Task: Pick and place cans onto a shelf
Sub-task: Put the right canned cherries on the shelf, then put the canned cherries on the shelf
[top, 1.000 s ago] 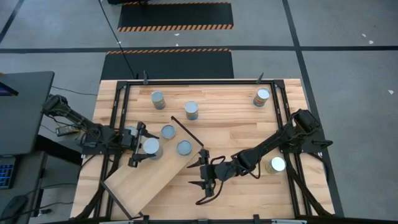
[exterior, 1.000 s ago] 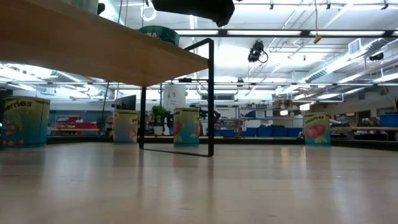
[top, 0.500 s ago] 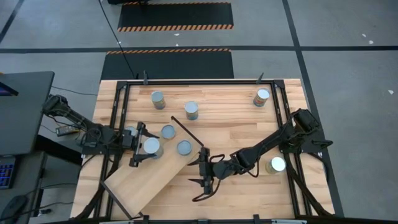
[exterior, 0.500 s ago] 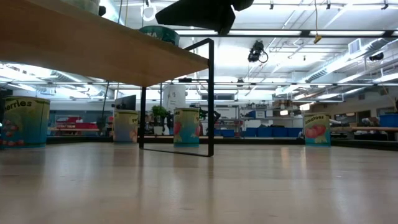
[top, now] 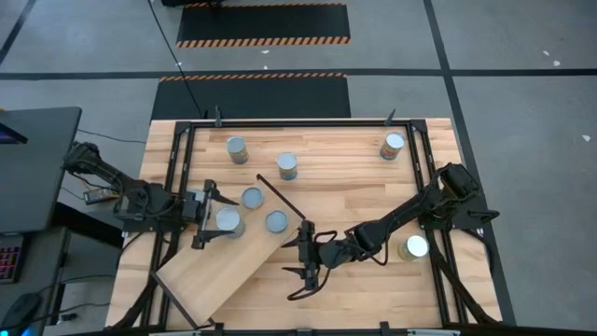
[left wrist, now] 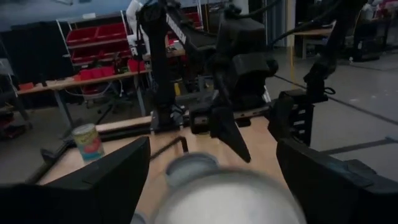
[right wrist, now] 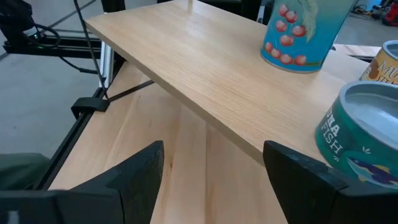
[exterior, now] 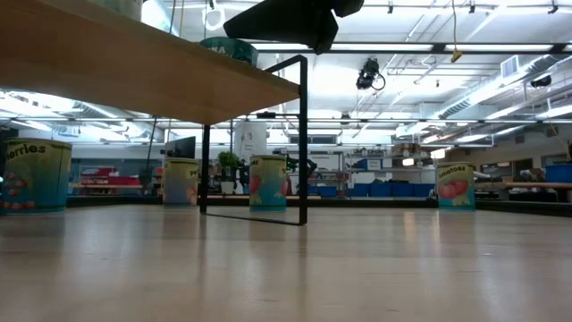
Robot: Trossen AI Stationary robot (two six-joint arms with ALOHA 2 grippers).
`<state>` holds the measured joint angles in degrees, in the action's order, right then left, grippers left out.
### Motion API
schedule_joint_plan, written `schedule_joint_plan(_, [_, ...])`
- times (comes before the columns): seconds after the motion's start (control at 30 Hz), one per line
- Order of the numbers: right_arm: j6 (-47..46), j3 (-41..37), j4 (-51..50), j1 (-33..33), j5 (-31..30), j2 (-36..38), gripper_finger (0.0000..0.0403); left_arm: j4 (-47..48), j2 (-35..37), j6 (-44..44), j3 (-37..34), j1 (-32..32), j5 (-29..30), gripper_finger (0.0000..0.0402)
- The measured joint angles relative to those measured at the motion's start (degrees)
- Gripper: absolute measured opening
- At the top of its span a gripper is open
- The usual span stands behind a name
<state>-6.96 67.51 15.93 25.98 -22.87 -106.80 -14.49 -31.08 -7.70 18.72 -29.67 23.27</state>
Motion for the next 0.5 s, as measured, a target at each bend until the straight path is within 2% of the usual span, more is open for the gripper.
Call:
schedule_joint_plan(0.13, [0.0, 0.0, -1.2, 0.0, 0.0, 0.1, 0.0282, 9.2, -0.1, -0.2, 6.3, 0.0, 3.2, 0.0354])
schedule_joint_plan(0.27, [-0.7, 0.0, -7.7, 0.0, 0.0, 3.1, 0.0282, 21.0, 0.0, 1.3, 15.3, 0.0, 4.1, 0.0354])
schedule_joint_plan(0.37, [-2.6, 0.0, -11.7, 0.0, 0.0, 6.5, 0.0282, 33.9, 0.0, 5.0, 22.5, 0.0, 6.4, 0.0354])
schedule_joint_plan(0.5, [-1.5, 0.0, -18.5, 0.6, -0.2, 11.4, 0.0282, 56.5, 0.0, 14.8, 32.0, 0.5, 11.7, 0.0354])
